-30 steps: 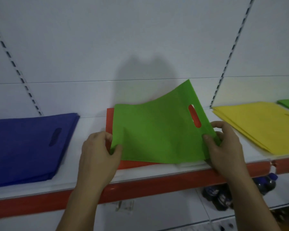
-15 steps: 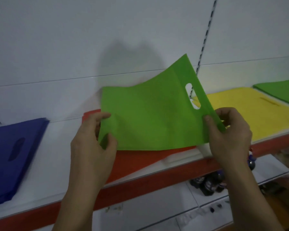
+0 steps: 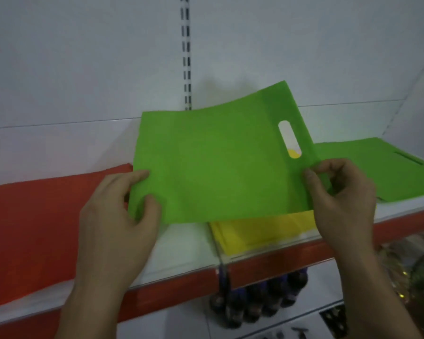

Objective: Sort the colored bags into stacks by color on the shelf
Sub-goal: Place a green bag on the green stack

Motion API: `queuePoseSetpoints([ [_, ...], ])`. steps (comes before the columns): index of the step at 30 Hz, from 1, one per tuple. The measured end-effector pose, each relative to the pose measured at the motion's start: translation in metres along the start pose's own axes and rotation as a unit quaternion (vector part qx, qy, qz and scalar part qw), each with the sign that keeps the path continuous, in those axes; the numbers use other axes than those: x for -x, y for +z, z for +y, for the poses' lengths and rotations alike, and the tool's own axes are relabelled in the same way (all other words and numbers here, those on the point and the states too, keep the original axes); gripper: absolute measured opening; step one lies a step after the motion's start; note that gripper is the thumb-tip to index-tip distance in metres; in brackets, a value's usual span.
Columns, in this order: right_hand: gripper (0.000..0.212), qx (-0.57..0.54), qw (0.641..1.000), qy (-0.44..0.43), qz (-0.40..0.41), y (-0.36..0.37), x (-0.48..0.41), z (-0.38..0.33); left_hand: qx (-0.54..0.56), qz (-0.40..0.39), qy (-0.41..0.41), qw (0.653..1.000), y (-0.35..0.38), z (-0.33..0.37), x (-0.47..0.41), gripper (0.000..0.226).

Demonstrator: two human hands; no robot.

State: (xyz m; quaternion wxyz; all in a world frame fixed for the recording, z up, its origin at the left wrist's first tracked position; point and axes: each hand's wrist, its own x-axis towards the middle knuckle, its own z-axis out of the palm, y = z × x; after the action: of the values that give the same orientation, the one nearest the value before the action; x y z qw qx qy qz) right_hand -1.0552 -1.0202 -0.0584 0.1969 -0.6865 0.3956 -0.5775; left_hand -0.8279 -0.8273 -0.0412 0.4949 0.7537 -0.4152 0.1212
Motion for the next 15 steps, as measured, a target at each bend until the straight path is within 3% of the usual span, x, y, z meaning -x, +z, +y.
queuePoseSetpoints([
  [8,0.01,0.011,0.999,0.041,-0.011,-0.099,-0.085,0.111,-0.039,-0.067,0.039,0.996,0.133,0.107,0.018,0.041],
  [15,0.044,0.116,0.986,0.072,-0.1,-0.165,-0.154,0.177,-0.088,-0.188,0.064,0.976,0.221,0.18,0.016,0.058],
])
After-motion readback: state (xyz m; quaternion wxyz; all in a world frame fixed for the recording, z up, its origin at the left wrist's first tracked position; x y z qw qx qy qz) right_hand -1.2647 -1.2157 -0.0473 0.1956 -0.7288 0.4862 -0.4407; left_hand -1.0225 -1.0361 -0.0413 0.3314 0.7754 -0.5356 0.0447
